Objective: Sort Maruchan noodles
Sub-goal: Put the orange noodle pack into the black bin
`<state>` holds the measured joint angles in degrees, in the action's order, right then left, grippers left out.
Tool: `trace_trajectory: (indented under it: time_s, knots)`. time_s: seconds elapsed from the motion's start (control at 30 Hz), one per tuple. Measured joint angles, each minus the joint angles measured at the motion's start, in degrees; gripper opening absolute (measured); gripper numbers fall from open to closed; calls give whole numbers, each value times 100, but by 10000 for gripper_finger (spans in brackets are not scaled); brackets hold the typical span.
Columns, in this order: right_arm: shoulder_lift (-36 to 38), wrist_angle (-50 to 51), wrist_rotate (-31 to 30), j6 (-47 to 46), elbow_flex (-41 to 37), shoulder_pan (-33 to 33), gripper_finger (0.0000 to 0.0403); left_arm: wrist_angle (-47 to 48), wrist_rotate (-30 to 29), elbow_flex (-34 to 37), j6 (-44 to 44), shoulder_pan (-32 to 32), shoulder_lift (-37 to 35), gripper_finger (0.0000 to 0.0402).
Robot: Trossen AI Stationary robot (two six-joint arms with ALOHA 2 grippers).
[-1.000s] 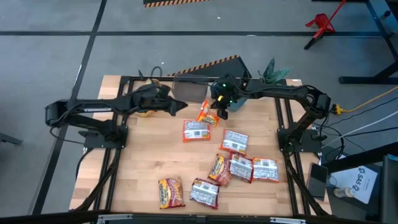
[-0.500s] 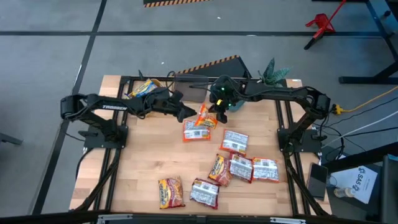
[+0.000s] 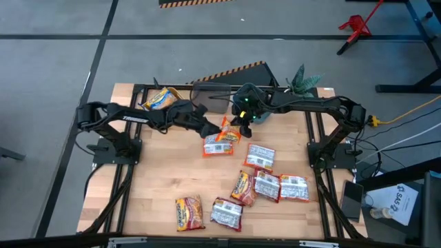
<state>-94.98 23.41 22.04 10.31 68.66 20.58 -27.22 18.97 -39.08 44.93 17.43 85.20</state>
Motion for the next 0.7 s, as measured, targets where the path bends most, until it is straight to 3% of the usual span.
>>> trace_trajectory:
  time_s: [0.23,0.4,0.7]
  knots:
    - [0,89,0,0,0,0,0,110,-423,-3,-5,47,71,270]
    - [0,-138,4,-102,2,0,0,142,-959,-1,-5,109,78,274]
    - [0,-376,4,-119,2,0,0,31,-918,-145,-58,-48,331,271]
